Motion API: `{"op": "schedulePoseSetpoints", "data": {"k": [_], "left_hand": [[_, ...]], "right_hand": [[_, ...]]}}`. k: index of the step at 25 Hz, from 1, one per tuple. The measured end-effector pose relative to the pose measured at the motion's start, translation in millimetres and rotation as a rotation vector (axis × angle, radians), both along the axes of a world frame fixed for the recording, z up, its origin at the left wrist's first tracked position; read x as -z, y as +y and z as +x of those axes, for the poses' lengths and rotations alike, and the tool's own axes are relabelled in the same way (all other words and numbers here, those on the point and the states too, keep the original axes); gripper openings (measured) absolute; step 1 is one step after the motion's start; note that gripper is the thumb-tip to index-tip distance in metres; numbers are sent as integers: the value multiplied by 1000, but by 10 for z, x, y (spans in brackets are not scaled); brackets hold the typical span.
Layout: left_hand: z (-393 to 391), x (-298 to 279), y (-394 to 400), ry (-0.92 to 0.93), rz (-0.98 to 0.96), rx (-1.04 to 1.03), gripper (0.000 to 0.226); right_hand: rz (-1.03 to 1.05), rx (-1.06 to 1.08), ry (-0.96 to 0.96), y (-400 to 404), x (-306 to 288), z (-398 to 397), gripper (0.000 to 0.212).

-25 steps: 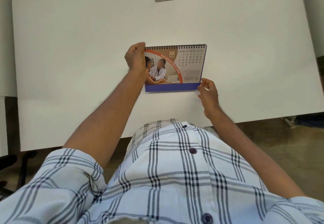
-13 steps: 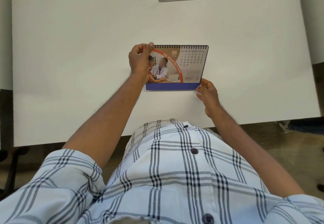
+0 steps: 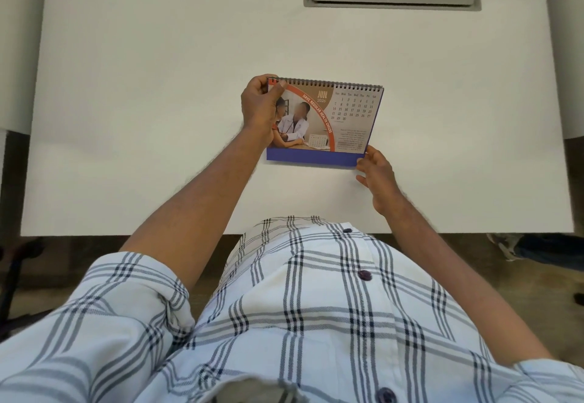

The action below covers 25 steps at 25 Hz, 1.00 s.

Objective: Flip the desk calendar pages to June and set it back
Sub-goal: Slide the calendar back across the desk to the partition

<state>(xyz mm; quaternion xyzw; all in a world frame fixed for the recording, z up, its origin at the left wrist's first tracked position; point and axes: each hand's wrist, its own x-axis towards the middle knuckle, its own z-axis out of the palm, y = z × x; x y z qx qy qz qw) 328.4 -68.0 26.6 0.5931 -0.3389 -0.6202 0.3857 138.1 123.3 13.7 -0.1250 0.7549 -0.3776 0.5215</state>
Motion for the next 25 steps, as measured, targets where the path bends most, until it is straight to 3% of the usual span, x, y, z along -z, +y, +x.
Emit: {"op": "schedulePoseSetpoints", "data": {"k": [5, 13, 21, 25], "left_hand": [[-8, -45, 49, 7, 33, -76, 9], [218, -204, 175, 27, -12, -220, 14], [572, -440, 96, -25, -123, -383, 9], [819, -620, -173, -119, -194, -435, 18]], "right_hand": [[29, -32, -13, 13, -53, -74, 29], [-36, -105, -111, -112, -136, -141, 24], [-126, -278, -75, -599, -365, 18, 29], [-153, -331, -48, -1078, -525, 257, 31]]}}
